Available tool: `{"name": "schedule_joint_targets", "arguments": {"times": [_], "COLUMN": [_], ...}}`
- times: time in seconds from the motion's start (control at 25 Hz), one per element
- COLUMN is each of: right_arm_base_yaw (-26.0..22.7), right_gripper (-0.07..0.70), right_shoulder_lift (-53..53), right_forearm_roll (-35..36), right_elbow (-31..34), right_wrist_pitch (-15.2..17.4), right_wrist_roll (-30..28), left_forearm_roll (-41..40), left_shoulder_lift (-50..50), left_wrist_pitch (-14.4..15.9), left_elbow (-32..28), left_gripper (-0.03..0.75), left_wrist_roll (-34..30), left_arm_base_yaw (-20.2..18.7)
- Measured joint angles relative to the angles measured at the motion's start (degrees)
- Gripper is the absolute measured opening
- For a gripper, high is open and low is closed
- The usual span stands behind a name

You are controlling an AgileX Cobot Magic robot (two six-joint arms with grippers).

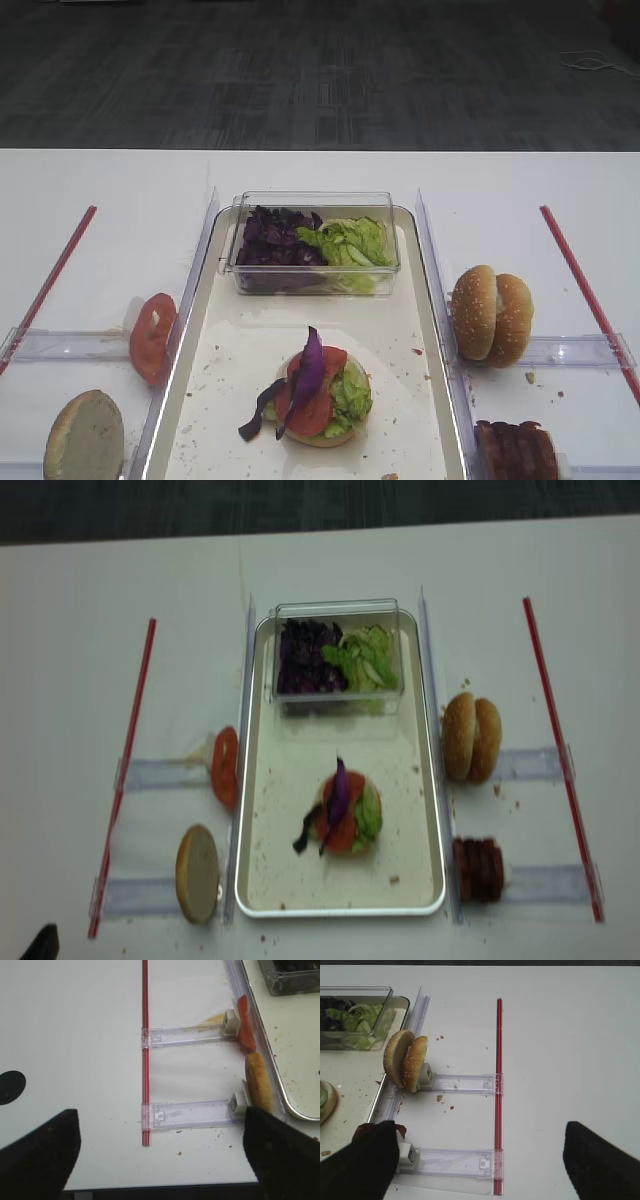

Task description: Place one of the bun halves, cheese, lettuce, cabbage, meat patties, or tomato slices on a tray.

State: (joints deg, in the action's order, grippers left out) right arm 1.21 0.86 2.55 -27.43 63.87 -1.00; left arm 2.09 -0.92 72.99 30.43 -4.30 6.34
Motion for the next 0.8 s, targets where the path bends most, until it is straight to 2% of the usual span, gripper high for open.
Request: {"name": "schedule_joint_targets", "arguments": {"times": [0.16, 0.48, 0.8], "right_arm_base_yaw": [0.0, 0.0, 0.0], "right_gripper": [0.689, 0.689, 0.689], "right_shoulder_lift": [0.0, 0.0, 0.0], "right_forearm_roll": [0.0, -0.1, -0.1], "right_elbow": [0.0, 0.0, 0.0], "right_wrist_pitch": [0.0, 0.0, 0.0], "right_wrist_roll": [0.0, 0.0, 0.0], "left_forearm_roll": [0.0, 0.0, 0.0], "left_shoulder_lift": [-0.1, -0.1, -0.1], "left_wrist_pitch": [0.0, -4.6, -5.0], "left_elbow": [0.0, -2.2, -2.3], "left_gripper": [0.638, 0.628, 0.589], "left_wrist_roll": [-0.1, 0.0, 2.0], "left_arm_base_yaw": [0.0, 0.0, 0.0]}}
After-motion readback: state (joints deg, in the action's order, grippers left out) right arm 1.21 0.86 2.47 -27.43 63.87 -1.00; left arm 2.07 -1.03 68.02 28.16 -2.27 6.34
